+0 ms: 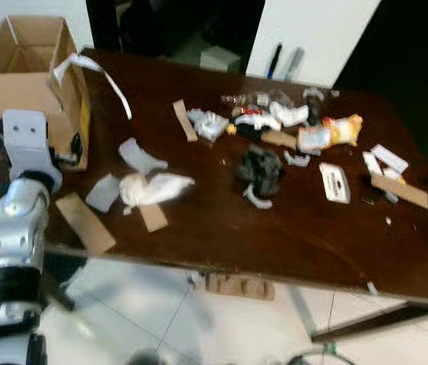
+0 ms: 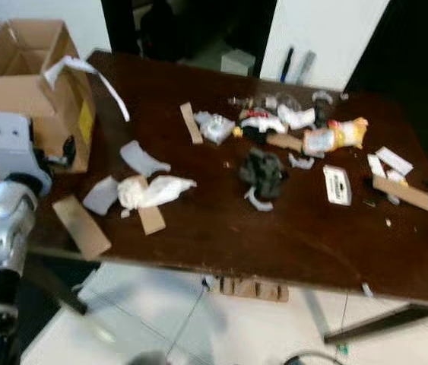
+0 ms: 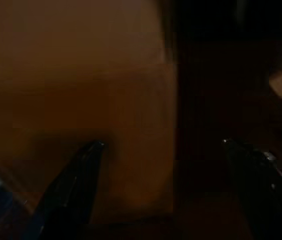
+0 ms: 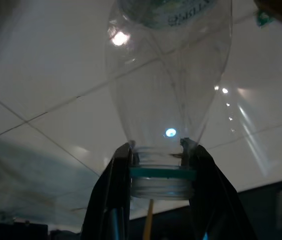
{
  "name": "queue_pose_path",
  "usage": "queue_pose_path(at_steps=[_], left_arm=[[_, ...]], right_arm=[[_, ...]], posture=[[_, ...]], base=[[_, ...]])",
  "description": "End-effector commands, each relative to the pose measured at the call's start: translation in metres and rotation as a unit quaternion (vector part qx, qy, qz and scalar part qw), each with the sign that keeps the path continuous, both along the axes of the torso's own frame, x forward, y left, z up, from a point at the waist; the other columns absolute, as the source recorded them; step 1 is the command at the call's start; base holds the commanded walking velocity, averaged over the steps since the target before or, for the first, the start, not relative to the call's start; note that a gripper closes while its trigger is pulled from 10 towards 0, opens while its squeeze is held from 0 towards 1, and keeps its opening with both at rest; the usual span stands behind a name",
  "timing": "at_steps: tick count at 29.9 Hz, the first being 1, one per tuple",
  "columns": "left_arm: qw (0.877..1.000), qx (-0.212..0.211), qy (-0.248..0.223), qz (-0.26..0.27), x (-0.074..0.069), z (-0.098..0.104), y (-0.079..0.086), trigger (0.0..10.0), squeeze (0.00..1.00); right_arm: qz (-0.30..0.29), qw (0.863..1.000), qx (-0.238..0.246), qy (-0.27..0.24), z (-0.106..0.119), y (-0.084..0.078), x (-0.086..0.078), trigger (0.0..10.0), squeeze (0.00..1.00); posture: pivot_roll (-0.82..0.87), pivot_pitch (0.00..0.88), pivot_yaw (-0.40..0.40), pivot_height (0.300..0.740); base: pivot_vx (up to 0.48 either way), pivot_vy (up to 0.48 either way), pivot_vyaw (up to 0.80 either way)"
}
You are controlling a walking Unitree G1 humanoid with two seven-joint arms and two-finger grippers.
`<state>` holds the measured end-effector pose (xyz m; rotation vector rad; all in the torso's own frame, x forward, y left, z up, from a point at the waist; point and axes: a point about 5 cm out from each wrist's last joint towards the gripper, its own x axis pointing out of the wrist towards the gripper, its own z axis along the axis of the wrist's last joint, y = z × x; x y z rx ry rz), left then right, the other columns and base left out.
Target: Picking trash to rubbish bin
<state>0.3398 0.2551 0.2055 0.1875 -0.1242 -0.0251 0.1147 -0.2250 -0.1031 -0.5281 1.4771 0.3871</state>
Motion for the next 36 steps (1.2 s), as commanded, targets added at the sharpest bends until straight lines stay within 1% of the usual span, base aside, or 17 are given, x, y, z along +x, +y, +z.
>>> queue_pose_path(at_steps=[1, 2, 6, 7, 10, 11, 12, 13, 18, 23, 26, 27, 29, 33, 34, 35, 36], left_arm=[[0.998, -0.001, 0.036, -0.052, 0.001, -0.011, -0.018, 10.0, 0.0], [0.998, -0.001, 0.036, -0.052, 0.001, -0.011, -0.018, 10.0, 0.0], [0.987, 0.006, 0.076, -0.144, -0.006, -0.017, -0.052, 10.0, 0.0], [0.987, 0.006, 0.076, -0.144, -0.006, -0.017, -0.052, 10.0, 0.0], [0.979, 0.006, 0.091, -0.185, -0.011, -0.021, -0.07, 10.0, 0.0], [0.979, 0.006, 0.091, -0.185, -0.011, -0.021, -0.07, 10.0, 0.0], [0.969, 0.011, 0.1, -0.225, -0.017, -0.024, -0.083, 10.0, 0.0], [0.966, 0.014, 0.104, -0.237, -0.02, -0.026, -0.087, 10.0, 0.0], [0.958, 0.029, 0.132, -0.252, -0.026, -0.029, -0.09, 10.0, 0.0], [0.955, 0.05, 0.175, -0.234, -0.029, -0.031, -0.086, 10.0, 0.0], [0.955, 0.056, 0.185, -0.225, -0.029, -0.032, -0.084, 10.0, 0.0], [0.956, 0.062, 0.194, -0.21, -0.029, -0.033, -0.082, 10.0, 0.0], [0.964, 0.073, 0.19, -0.171, -0.026, -0.03, -0.075, 10.0, 0.0], [0.983, 0.037, 0.141, -0.112, -0.016, -0.019, -0.065, 10.0, 0.0], [0.986, 0.026, 0.131, -0.104, -0.015, -0.016, -0.064, 10.0, 0.0], [0.988, -0.005, 0.119, -0.101, -0.014, -0.014, -0.063, 10.0, 0.0], [0.988, -0.005, 0.119, -0.101, -0.014, -0.014, -0.063, 10.0, 0.0]], right_arm=[[-0.001, 1.0, -0.004, 0.013, -0.002, -0.003, -0.009, 10.0, 0.0], [-0.001, 1.0, -0.004, 0.013, -0.002, -0.003, -0.009, 10.0, 0.0], [-0.001, 1.0, -0.007, 0.012, -0.001, -0.004, -0.008, 10.0, 0.0], [-0.001, 1.0, -0.007, 0.012, -0.001, -0.004, -0.008, 10.0, 0.0], [0.0, 1.0, -0.007, 0.012, -0.001, -0.004, -0.007, 10.0, 0.0], [0.0, 1.0, -0.007, 0.012, -0.001, -0.004, -0.007, 10.0, 0.0], [0.001, 1.0, -0.007, 0.012, -0.001, -0.004, -0.007, 10.0, 0.0], [0.002, 1.0, -0.007, 0.012, -0.001, -0.004, -0.007, 10.0, 0.0], [0.006, 1.0, -0.008, 0.015, -0.001, -0.004, -0.007, 10.0, 0.0], [0.012, 1.0, -0.009, 0.015, -0.001, -0.004, -0.007, 10.0, 0.0], [0.013, 1.0, -0.01, 0.015, -0.001, -0.004, -0.007, 10.0, 0.0], [0.014, 1.0, -0.011, 0.014, -0.001, -0.004, -0.006, 10.0, 0.0], [0.016, 1.0, -0.011, 0.012, -0.001, -0.004, -0.005, 10.0, 0.0], [0.018, 1.0, -0.01, 0.01, -0.001, -0.003, -0.006, 10.0, 0.0], [0.018, 1.0, -0.011, 0.01, -0.001, -0.003, -0.006, 10.0, 0.0], [0.018, 1.0, -0.011, 0.01, -0.001, -0.003, -0.006, 10.0, 0.0], [0.018, 1.0, -0.011, 0.01, -0.001, -0.003, -0.006, 10.0, 0.0]], posture=[[0.26, 0.144, -0.096, 0.74], [0.26, 0.144, -0.096, 0.74], [0.26, 0.145, -0.099, 0.74], [0.26, 0.145, -0.099, 0.74], [0.26, 0.147, -0.101, 0.74], [0.26, 0.147, -0.101, 0.74], [0.26, 0.148, -0.104, 0.74], [0.26, 0.148, -0.104, 0.74], [0.26, 0.148, -0.104, 0.74], [0.27, 0.144, -0.11, 0.74], [0.27, 0.144, -0.11, 0.74], [0.28, 0.139, -0.113, 0.74], [0.28, 0.139, -0.113, 0.74], [0.28, 0.134, -0.119, 0.74], [0.28, 0.139, -0.121, 0.74], [0.28, 0.139, -0.121, 0.74], [0.28, 0.139, -0.121, 0.74]], base=[[0.0, 0.0, 0.0], [0.0, 0.0, 0.0], [0.0, 0.0, 0.0], [0.0, 0.0, 0.0], [0.0, 0.0, 0.0], [0.0, 0.0, 0.0], [0.0, 0.0, 0.0], [0.0, 0.0, 0.0], [0.0, 0.0, 0.0], [0.0, 0.0, 0.0], [0.0, 0.0, 0.0], [0.0, 0.0, 0.0], [0.0, 0.0, 0.0], [0.0, 0.0, 0.0], [0.0, 0.0, 0.0], [0.0, 0.0, 0.0], [0.0, 0.0, 0.0]])
